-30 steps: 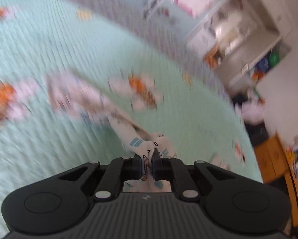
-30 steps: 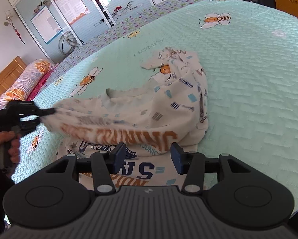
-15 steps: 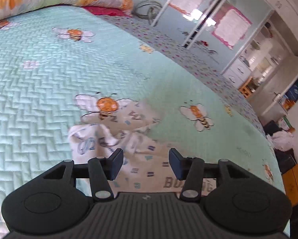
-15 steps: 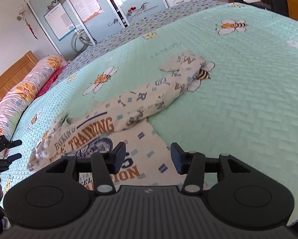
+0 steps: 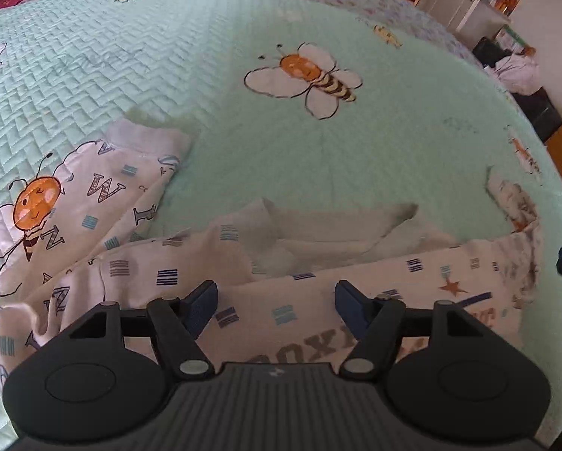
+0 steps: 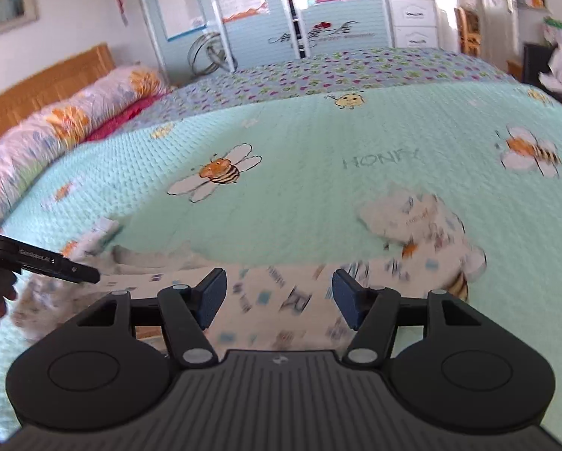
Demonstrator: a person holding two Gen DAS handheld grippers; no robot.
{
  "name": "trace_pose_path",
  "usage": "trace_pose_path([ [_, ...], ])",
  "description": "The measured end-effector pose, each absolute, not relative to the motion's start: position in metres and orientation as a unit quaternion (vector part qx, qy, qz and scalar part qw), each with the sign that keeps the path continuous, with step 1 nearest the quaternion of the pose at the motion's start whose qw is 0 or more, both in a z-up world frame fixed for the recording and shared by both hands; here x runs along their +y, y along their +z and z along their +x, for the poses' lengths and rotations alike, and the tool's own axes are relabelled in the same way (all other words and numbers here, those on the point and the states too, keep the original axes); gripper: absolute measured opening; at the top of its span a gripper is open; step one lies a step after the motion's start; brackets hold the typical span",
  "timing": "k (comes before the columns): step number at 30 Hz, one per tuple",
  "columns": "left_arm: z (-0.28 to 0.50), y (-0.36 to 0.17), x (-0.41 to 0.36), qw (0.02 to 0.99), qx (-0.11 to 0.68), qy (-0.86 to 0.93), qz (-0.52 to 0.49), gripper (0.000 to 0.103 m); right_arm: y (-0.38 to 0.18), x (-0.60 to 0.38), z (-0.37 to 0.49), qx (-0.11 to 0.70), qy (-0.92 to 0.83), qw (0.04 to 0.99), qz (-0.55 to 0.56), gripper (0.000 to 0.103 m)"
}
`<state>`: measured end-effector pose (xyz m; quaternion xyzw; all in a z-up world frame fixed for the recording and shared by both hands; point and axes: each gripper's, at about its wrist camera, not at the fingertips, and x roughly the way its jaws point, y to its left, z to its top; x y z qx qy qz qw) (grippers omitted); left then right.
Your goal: Fold clothes
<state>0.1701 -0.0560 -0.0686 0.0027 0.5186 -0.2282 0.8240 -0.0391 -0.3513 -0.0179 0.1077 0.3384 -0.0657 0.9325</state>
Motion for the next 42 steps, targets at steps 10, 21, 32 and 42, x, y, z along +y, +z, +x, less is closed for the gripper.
trace_pose_path([
  [10,0.133,-0.069,-0.057,0.827,0.499,-0.261,0.004,0.075,-0.073,-0.388,-0.061,0.41,-0.166,0.895,0.061,0.001],
  [21,0.142,-0.036,-0.041,0.828,0.482,-0.286,-0.027,0.075,0.002,-0.342,-0.132,0.291,-0.109,0.949,0.055,0.042],
  [32,0.18,-0.079,-0.065,0.806,0.512,-0.293,0.049,0.085,-0.059,-0.286,0.05,0.405,0.036,0.914,0.003,0.05],
  [42,0.185,-0.046,-0.113,0.828,0.452,-0.33,0.046,0.002,-0.034,-0.3,0.071,0.373,0.016,0.927,0.034,0.002],
])
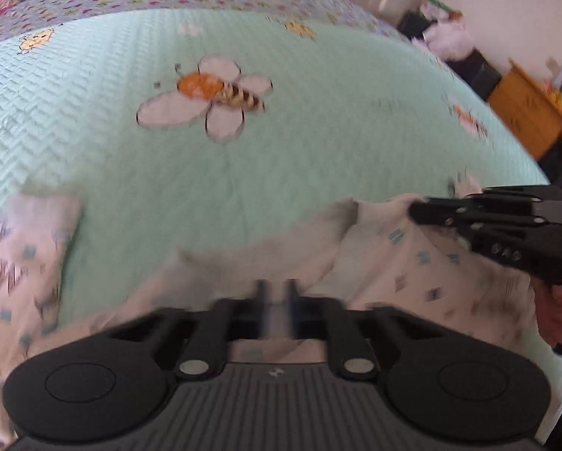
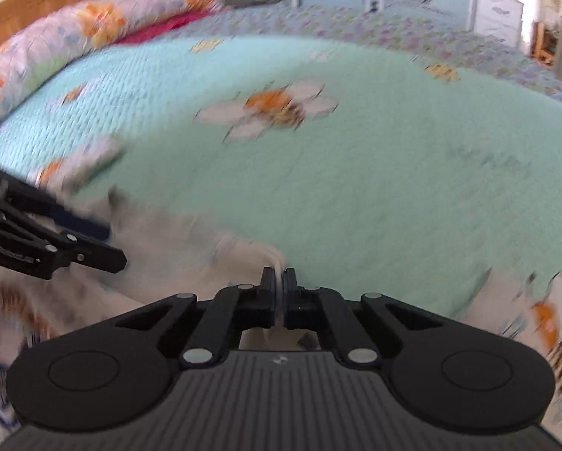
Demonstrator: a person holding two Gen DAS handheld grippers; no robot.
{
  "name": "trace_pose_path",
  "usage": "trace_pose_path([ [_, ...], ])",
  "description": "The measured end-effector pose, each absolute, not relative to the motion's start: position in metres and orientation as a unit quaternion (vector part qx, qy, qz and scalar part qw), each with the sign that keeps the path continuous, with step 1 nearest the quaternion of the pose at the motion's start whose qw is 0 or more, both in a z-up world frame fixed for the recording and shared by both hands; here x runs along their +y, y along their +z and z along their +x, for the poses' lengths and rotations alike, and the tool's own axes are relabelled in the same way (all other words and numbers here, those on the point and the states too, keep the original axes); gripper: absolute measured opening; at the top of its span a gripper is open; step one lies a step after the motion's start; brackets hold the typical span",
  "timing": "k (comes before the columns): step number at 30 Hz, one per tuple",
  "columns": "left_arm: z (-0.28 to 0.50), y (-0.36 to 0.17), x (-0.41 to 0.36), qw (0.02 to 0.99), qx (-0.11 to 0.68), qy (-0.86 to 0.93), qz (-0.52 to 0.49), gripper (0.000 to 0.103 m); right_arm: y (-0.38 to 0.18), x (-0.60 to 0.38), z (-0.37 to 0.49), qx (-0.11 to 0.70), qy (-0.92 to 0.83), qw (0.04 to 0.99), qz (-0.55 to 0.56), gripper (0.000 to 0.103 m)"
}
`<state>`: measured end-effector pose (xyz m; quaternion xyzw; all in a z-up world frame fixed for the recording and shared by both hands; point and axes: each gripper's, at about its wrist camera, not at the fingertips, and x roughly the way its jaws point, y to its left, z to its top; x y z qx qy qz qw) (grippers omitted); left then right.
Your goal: Fold clothes
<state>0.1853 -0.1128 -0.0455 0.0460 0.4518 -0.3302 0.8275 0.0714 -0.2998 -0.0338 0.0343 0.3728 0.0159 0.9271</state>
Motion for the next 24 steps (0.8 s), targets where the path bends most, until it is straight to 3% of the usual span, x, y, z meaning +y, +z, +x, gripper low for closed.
trace_pose_path([
  [3,0.209,-0.004,-0.112,0.874,0.396,-0.281,0.022,0.006,0.02,-0.329,0.086,0.3,-0.041,0.952,0.053,0.003],
  [5,0.217,0.021,-0.099,0.891,0.366,-0.268,-0.027,0.041,0.043,-0.349,0.087,0.247,-0.076,0.963,0.083,0.01],
  [6,0.216,0.028,-0.094,0.893,0.361,-0.264,-0.045,0.077,0.046,-0.357,0.083,0.242,-0.084,0.961,0.102,0.016],
  [7,0.212,0.029,-0.09,0.891,0.367,-0.263,-0.054,0.084,0.046,-0.362,0.079,0.245,-0.089,0.958,0.12,0.038],
  [8,0.204,0.028,-0.086,0.887,0.371,-0.268,-0.057,0.084,0.041,-0.363,0.07,0.257,-0.078,0.954,0.134,0.052],
  [16,0.068,-0.052,-0.058,0.842,0.441,-0.31,-0.016,0.083,-0.048,-0.317,-0.058,0.338,-0.04,0.931,0.131,0.053],
  [21,0.025,-0.082,-0.021,0.839,0.461,-0.281,-0.068,0.084,-0.08,-0.298,-0.125,0.339,-0.045,0.927,0.152,0.053],
  [22,0.02,-0.082,-0.022,0.839,0.459,-0.285,-0.064,0.084,-0.082,-0.297,-0.129,0.338,-0.044,0.928,0.148,0.052],
  [24,0.014,-0.077,-0.036,0.827,0.473,-0.302,-0.046,0.083,-0.078,-0.296,-0.131,0.352,-0.06,0.925,0.127,0.03],
])
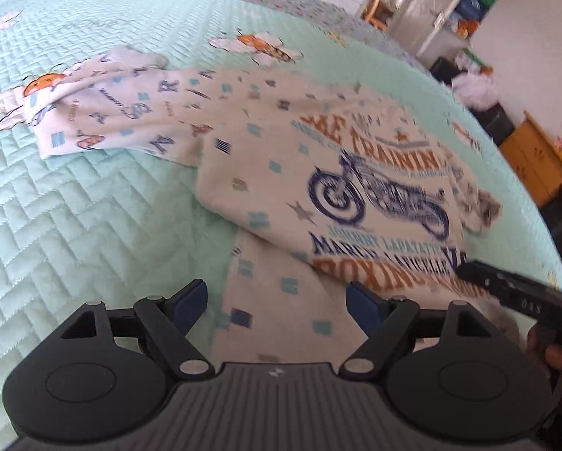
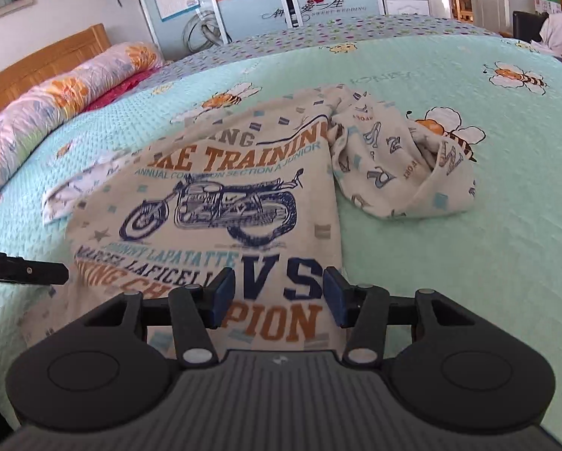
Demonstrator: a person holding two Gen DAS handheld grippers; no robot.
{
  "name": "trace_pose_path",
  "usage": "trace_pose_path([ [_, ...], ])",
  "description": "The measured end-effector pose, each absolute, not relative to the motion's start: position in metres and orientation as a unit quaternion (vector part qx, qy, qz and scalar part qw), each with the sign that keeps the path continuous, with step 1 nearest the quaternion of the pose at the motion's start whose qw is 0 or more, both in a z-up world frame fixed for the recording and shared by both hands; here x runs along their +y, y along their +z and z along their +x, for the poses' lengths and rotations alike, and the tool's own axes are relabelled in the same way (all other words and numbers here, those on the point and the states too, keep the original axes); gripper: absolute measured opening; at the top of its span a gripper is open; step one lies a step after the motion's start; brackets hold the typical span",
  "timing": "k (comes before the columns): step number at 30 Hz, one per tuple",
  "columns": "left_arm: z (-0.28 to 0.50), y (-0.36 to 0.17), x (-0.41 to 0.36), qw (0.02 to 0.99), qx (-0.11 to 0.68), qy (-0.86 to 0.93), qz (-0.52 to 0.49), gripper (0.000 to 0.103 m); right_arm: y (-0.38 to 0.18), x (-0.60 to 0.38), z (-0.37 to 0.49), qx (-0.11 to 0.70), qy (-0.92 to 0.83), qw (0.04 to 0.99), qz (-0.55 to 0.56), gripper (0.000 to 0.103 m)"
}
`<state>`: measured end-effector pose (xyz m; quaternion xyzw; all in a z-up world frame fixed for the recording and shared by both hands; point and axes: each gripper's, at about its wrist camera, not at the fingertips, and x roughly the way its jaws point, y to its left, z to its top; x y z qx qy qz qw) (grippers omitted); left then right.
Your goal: Fold clothes
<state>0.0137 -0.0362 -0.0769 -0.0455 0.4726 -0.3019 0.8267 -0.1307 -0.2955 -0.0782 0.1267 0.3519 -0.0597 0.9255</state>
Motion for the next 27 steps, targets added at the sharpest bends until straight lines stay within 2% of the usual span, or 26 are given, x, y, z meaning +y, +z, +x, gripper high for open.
trace_pose_path([
  [1,0.009,-0.075,-0.043,0.817,0.48,-0.316,-0.042,0.082,-0.075,-0.296,-0.13,0.363,-0.075,0.922,0.115,0.0],
  [2,0.001,-0.074,-0.051,0.805,0.486,-0.338,-0.043,0.081,-0.071,-0.3,-0.133,0.369,-0.077,0.918,0.121,0.0],
  [4,-0.016,-0.074,-0.061,0.796,0.487,-0.358,-0.032,0.069,-0.063,-0.31,-0.148,0.368,-0.089,0.915,0.138,0.0],
  [6,-0.031,-0.074,-0.063,0.795,0.484,-0.364,-0.031,0.065,-0.055,-0.318,-0.169,0.362,-0.124,0.914,0.132,0.0],
  [9,-0.04,-0.075,-0.049,0.79,0.49,-0.363,-0.06,0.059,-0.043,-0.323,-0.201,0.343,-0.106,0.917,0.172,0.009],
  [10,-0.042,-0.075,-0.044,0.788,0.492,-0.363,-0.07,0.058,-0.041,-0.32,-0.207,0.341,-0.095,0.918,0.178,0.027],
  [11,-0.044,-0.075,-0.039,0.787,0.496,-0.36,-0.075,0.058,-0.039,-0.315,-0.211,0.339,-0.083,0.92,0.178,0.051],
  [12,-0.046,-0.075,-0.036,0.786,0.5,-0.356,-0.074,0.057,-0.039,-0.309,-0.212,0.338,-0.074,0.922,0.175,0.06],
  [13,-0.047,-0.076,-0.033,0.785,0.504,-0.352,-0.075,0.056,-0.04,-0.302,-0.211,0.336,-0.067,0.924,0.172,0.065],
  [16,-0.055,-0.074,-0.021,0.785,0.509,-0.344,-0.081,0.056,-0.055,-0.286,-0.199,0.368,-0.052,0.912,0.173,0.065],
  [18,-0.061,-0.069,-0.014,0.79,0.503,-0.34,-0.083,0.056,-0.07,-0.278,-0.191,0.395,-0.055,0.903,0.16,0.06],
  [19,-0.064,-0.065,-0.011,0.795,0.497,-0.338,-0.079,0.056,-0.072,-0.276,-0.192,0.4,-0.063,0.903,0.144,0.044],
  [20,-0.066,-0.06,-0.009,0.801,0.49,-0.336,-0.074,0.056,-0.073,-0.275,-0.195,0.401,-0.071,0.904,0.128,0.024],
  [22,-0.068,-0.049,-0.005,0.817,0.471,-0.328,-0.062,0.056,-0.063,-0.277,-0.201,0.386,-0.079,0.911,0.121,0.01],
  [27,-0.064,-0.022,-0.006,0.851,0.418,-0.315,-0.049,0.061,-0.035,-0.283,-0.21,0.336,-0.091,0.93,0.117,0.011],
])
